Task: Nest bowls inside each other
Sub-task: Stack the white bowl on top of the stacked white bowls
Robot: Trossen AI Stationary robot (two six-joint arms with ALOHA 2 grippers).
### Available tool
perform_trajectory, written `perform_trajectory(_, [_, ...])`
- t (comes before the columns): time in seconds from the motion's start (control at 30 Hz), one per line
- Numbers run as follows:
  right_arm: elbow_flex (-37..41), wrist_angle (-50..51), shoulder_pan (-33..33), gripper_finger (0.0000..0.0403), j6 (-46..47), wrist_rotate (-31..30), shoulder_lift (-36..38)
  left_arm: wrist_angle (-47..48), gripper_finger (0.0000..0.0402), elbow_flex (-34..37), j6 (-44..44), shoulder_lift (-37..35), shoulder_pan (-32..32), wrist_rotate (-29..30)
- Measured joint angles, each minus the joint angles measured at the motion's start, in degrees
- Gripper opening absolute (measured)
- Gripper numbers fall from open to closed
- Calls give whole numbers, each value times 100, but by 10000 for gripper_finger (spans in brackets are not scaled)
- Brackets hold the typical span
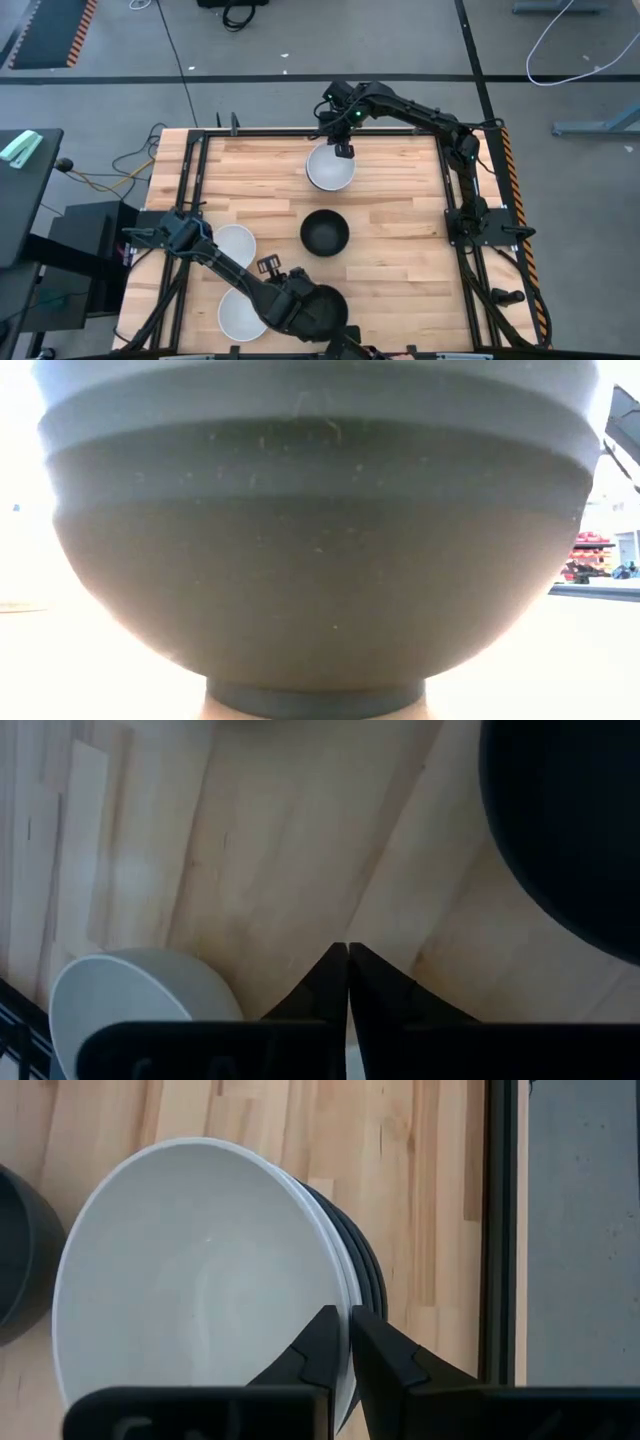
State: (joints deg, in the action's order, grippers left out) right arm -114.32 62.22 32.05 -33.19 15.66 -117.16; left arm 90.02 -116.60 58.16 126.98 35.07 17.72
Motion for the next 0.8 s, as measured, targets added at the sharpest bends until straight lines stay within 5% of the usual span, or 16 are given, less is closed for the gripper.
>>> perform_trajectory(0.8, [1, -274, 206, 37, 200, -229, -10, -1, 22, 0, -149, 0, -20, 176])
